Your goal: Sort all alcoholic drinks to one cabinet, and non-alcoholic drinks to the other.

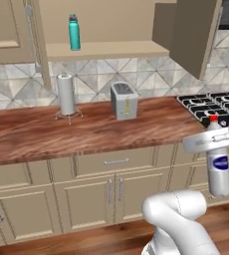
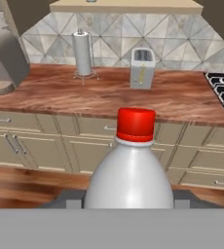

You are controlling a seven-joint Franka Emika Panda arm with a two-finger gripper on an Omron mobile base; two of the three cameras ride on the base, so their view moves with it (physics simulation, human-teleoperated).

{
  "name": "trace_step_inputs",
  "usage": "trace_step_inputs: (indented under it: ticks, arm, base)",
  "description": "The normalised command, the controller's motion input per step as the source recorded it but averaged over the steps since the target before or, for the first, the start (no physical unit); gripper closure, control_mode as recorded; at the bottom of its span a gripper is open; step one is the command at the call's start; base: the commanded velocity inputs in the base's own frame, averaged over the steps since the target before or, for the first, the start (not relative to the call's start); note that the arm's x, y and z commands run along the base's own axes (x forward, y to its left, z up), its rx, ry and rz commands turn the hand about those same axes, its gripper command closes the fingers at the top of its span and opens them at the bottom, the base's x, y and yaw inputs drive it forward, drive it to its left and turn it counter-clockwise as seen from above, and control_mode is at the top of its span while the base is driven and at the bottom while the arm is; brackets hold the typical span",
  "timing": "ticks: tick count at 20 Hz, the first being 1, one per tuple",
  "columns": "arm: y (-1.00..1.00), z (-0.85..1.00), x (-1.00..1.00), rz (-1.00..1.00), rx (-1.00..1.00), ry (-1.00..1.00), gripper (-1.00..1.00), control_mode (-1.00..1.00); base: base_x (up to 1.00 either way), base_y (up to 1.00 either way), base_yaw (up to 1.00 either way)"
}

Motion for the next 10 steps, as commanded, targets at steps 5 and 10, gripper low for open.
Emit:
trace_step_inputs:
  ticks: [5, 10]
  arm:
    - [0.00, 0.00, 0.00, 0.00, 0.00, 0.00, 1.00, 1.00]
    - [0.00, 0.00, 0.00, 0.00, 0.00, 0.00, 1.00, 1.00]
  base:
    - [0.43, 0.15, 0.00]
    - [0.57, 0.00, -0.02]
